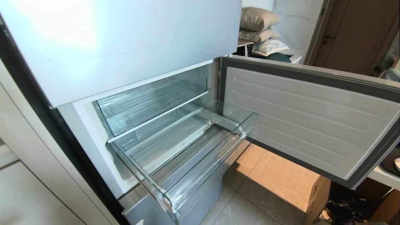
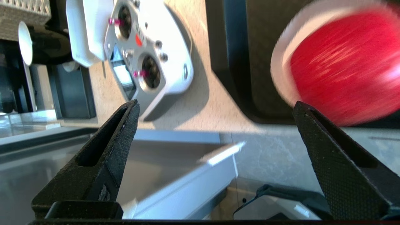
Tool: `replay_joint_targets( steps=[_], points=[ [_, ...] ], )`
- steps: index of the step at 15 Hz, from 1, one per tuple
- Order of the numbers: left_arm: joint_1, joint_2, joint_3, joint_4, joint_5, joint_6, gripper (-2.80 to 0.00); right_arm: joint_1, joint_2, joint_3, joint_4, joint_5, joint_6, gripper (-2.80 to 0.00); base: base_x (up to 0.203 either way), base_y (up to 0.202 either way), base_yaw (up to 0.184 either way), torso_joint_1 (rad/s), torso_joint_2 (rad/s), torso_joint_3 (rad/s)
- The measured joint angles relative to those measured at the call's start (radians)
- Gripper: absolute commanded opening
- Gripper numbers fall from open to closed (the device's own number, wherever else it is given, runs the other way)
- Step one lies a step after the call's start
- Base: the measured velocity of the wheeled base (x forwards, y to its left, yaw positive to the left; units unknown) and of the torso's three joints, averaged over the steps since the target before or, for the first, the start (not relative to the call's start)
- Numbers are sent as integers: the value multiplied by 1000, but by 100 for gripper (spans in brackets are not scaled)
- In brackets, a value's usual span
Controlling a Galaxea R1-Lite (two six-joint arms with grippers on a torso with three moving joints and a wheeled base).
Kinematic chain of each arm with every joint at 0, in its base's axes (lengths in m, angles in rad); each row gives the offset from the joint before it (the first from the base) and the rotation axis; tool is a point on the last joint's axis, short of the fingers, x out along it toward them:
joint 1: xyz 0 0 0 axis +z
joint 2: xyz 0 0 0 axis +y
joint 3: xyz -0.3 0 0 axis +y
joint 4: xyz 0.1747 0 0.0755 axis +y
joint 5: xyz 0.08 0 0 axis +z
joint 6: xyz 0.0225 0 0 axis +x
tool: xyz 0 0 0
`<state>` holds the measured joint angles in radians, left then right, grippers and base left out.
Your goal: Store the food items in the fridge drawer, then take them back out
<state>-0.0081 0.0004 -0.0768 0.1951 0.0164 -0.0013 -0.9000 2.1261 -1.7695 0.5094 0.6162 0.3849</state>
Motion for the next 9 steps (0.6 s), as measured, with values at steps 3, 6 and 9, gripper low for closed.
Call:
replay_joint_targets(
  steps=[3, 6, 9],
  points=[
    [0, 0, 0, 0, 0, 0, -280, -3, -41, 48, -1, -13, 2, 0, 0, 0, 0, 0, 0, 0],
    [0, 0, 0, 0, 0, 0, -280, -24, -67, 70, -1, -32, -3, 0, 0, 0, 0, 0, 0, 0],
    [0, 0, 0, 0, 0, 0, -280, -42, -99, 124, -61, -166, -35, 0, 0, 0, 0, 0, 0, 0]
  ],
)
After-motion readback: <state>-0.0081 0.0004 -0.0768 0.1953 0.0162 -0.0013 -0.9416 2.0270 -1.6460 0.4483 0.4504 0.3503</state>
